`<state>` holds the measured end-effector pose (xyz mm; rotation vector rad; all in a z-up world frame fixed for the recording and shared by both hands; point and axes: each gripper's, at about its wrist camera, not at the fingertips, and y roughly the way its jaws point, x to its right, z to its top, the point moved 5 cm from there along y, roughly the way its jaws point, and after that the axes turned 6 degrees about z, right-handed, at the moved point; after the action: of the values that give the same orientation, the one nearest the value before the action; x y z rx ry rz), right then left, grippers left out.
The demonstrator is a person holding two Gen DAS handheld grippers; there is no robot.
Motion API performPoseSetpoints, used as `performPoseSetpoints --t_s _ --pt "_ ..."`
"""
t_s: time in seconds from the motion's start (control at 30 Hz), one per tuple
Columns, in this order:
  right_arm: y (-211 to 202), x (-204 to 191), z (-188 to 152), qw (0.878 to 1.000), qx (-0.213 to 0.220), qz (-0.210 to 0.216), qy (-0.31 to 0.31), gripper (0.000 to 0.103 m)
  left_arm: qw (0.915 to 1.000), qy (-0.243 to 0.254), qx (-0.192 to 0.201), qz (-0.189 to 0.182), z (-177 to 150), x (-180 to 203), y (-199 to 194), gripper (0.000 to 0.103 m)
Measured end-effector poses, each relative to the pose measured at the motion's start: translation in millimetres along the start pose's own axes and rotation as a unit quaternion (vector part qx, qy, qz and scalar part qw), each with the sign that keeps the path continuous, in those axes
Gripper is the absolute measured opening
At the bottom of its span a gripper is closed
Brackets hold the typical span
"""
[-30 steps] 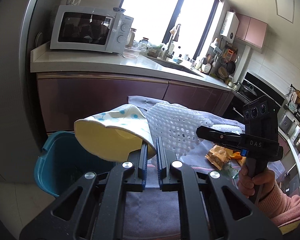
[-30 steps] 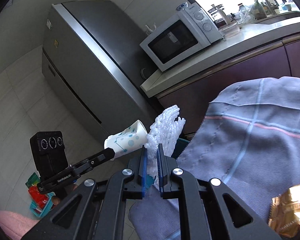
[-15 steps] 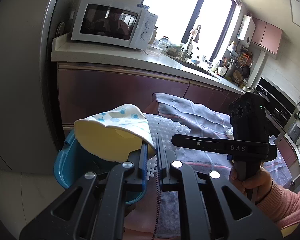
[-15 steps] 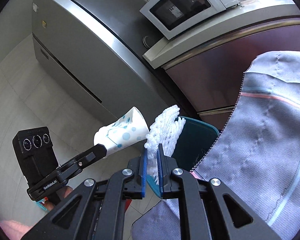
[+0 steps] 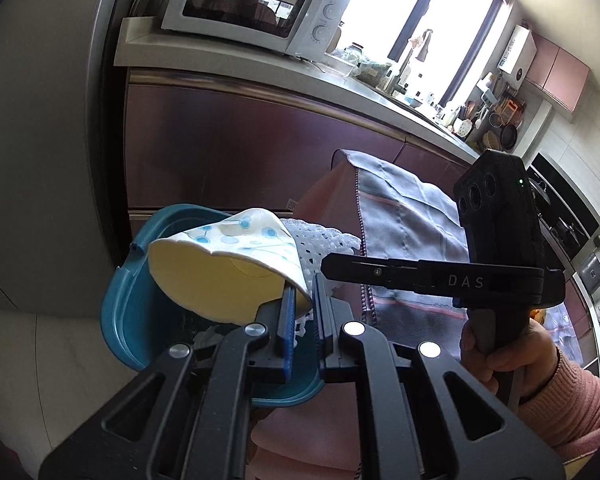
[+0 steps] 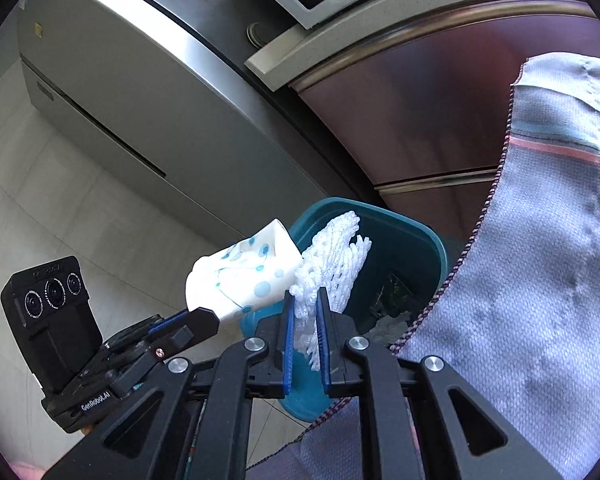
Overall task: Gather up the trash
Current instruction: 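Carry the cup and foam net to the teal bin and open both tools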
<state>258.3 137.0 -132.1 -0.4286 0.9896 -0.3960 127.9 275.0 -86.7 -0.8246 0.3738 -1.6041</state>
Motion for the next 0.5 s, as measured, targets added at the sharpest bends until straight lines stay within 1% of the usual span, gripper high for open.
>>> performPoseSetpoints --t_s 0.07,0.13,0.3,0.37,0.43,0.5 --pt "3 2 -1 1.0 -0.006 -0.011 0.001 0.017 1.0 0.001 -0.007 0.003 -2 -2 9 0.009" --pt "4 1 0 1.0 -0.005 -0.019 -0.002 0.017 0.9998 0.001 -0.018 0.001 -4 -4 20 0.009" --pt "2 3 0 1.0 0.0 -0.028 -0.01 0.021 0.9986 0.0 -0.052 0.011 -14 -7 51 0.011" --pt "-4 5 -1 0.999 0.004 -0.03 -0.013 0.027 0.9979 -0.005 -0.063 0.017 -17 -10 62 0.013" --pt "-12 4 -5 0.999 0.01 -0.033 -0.019 0.028 0.9976 -0.012 -0.067 0.016 -20 -10 68 0.013" --pt "-18 3 -7 0.999 0.012 -0.031 -0.026 0.029 0.9977 -0.017 -0.063 0.016 -21 -9 68 0.013"
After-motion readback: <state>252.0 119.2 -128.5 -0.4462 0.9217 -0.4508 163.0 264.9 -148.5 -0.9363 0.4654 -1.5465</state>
